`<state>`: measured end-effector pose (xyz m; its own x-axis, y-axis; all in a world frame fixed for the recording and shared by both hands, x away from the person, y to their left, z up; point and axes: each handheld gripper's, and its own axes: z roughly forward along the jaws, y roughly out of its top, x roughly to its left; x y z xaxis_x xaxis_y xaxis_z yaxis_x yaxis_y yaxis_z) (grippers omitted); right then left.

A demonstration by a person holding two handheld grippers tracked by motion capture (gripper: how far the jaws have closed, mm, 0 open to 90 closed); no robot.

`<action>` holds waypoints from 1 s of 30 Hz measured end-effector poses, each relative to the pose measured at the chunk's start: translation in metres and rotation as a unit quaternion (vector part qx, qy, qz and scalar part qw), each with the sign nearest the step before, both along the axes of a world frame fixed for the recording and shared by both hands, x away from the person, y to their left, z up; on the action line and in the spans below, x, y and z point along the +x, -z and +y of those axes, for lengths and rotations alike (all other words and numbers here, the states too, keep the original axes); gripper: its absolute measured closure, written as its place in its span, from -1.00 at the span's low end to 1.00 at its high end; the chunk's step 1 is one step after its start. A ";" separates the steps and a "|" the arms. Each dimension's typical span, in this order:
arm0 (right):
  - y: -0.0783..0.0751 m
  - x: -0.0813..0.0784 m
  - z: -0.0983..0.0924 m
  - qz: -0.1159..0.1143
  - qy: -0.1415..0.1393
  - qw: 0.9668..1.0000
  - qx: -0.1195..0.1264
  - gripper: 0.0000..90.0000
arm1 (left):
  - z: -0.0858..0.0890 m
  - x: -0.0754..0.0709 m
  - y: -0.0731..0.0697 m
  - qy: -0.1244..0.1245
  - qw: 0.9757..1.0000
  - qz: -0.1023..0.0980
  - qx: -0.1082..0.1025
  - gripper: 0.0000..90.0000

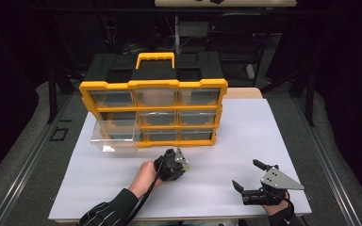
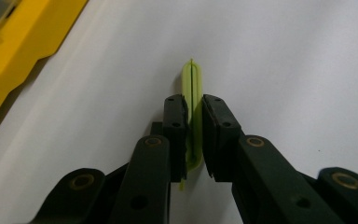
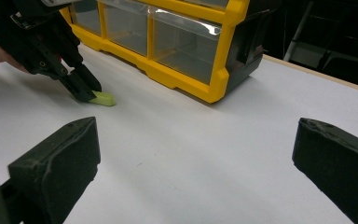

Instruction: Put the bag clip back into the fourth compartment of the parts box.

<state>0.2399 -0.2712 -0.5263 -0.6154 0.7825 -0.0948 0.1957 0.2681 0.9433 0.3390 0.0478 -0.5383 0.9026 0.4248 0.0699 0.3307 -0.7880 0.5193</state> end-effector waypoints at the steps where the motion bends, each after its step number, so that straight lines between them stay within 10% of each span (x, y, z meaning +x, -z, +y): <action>1: 0.000 0.000 0.000 0.000 0.000 1.000 0.000 -0.99 | 0.000 0.000 0.000 -0.003 1.000 0.001 -0.002 0.79; 30: 0.001 0.001 0.002 0.003 -0.005 1.000 -0.004 -0.99 | 0.030 -0.010 -0.009 -0.013 0.999 -0.031 -0.029 0.79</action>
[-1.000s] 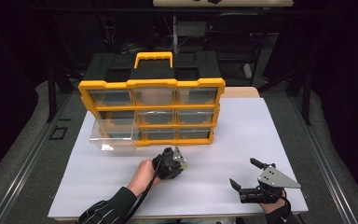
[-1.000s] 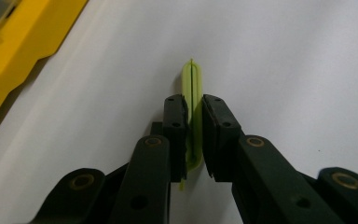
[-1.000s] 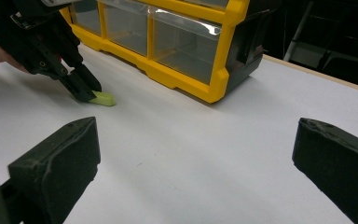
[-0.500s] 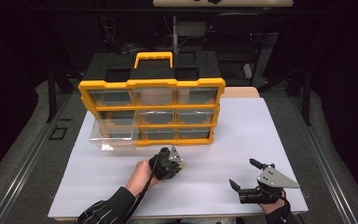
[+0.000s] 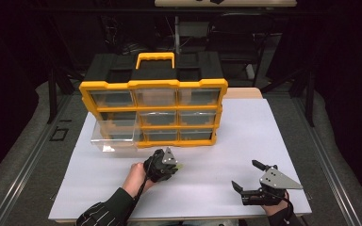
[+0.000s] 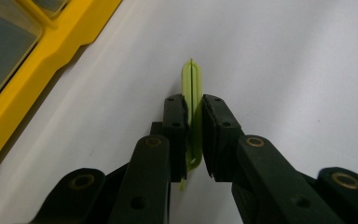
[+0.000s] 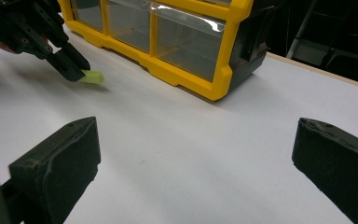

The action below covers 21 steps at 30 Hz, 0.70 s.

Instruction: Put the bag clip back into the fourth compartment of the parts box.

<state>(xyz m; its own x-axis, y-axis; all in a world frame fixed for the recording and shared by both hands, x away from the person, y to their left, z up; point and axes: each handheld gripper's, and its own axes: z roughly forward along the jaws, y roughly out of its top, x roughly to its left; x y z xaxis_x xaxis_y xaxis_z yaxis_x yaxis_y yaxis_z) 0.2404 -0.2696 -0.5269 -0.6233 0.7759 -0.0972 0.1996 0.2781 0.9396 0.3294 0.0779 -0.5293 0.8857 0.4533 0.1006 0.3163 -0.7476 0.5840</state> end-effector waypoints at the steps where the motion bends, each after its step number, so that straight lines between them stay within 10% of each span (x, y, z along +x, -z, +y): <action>1: 0.000 0.000 0.000 0.000 0.000 1.000 0.000 -0.99 | 0.001 0.000 -0.001 0.004 1.000 0.000 0.000 0.79; 21: 0.000 -0.001 0.001 0.002 0.002 1.000 -0.005 -0.99 | 0.023 -0.018 -0.008 -0.001 0.998 -0.052 -0.028 0.79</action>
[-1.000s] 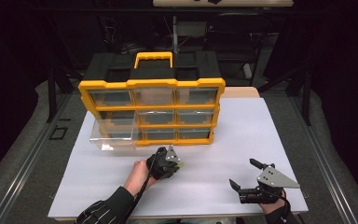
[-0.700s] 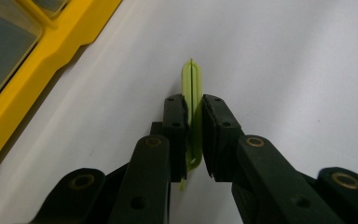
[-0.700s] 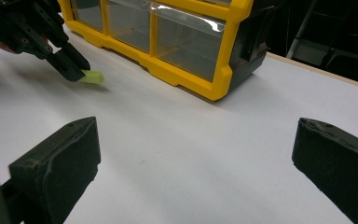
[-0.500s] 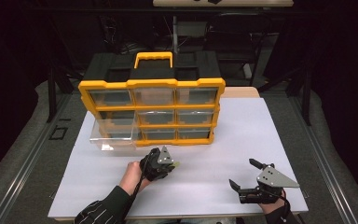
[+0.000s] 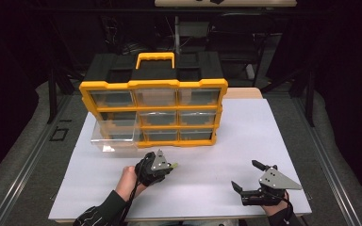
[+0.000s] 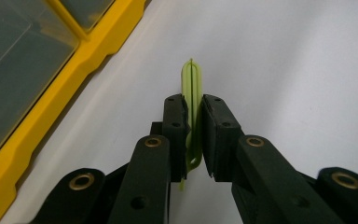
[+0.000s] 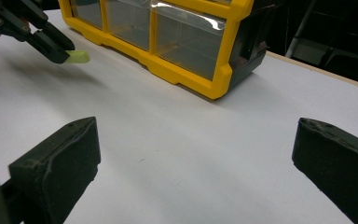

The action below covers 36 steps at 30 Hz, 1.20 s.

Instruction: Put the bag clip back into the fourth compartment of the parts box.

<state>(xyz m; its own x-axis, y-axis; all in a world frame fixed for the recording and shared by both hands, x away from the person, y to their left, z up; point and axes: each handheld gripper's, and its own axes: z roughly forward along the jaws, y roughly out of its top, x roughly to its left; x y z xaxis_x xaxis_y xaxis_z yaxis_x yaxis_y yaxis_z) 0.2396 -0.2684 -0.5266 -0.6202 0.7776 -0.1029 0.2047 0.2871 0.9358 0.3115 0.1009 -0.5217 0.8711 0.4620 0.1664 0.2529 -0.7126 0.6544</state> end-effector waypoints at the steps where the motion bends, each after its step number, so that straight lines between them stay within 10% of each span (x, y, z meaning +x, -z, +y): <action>1: 0.000 0.000 0.000 0.000 0.000 1.000 0.000 -0.99 | 0.002 -0.001 0.000 -0.002 1.000 0.001 0.000 0.79; 36: 0.005 0.005 0.002 0.018 -0.001 1.000 -0.007 -0.99 | 0.065 -0.021 0.000 -0.056 0.998 -0.004 -0.030 0.79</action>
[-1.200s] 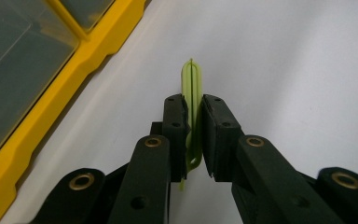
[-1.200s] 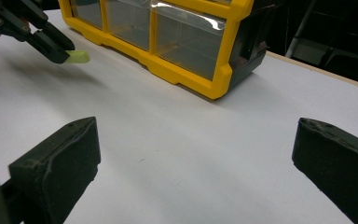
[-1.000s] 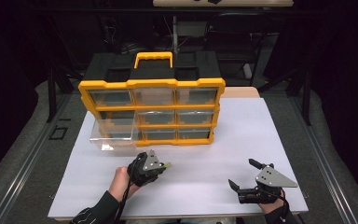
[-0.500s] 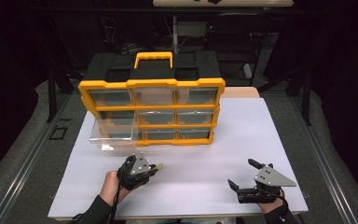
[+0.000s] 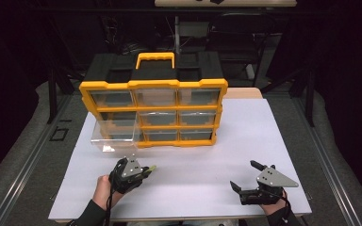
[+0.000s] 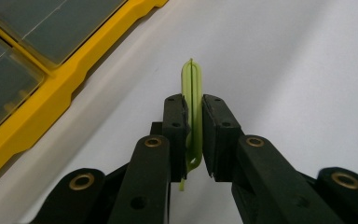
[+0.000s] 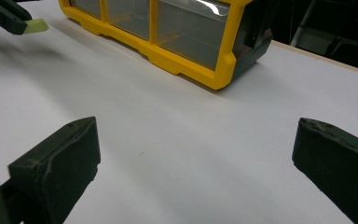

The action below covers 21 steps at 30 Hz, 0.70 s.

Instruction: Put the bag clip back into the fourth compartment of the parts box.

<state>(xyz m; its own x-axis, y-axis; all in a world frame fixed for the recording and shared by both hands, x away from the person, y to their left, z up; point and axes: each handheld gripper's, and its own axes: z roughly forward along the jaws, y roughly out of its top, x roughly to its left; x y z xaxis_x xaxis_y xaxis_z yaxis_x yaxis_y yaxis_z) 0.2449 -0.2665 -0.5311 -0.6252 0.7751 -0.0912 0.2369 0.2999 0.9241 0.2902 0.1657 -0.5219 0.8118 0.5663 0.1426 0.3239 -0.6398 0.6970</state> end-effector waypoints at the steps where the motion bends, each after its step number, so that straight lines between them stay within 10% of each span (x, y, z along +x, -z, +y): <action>1: 0.000 0.000 0.000 0.004 0.001 1.000 0.000 -0.99 | 0.001 0.000 0.000 -0.001 1.000 0.000 0.000 0.79; 21: 0.002 0.003 -0.002 0.018 -0.001 1.000 0.000 -1.00 | 0.027 -0.005 0.003 -0.026 1.000 0.011 0.001 0.79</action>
<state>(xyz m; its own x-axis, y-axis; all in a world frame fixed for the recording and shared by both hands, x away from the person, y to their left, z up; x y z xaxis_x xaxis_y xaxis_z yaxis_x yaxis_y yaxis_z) 0.2483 -0.2687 -0.5335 -0.6297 0.7738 -0.0692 0.2694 0.3011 0.9147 0.2853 0.1925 -0.5245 0.7842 0.6075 0.1261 0.3723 -0.6233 0.6876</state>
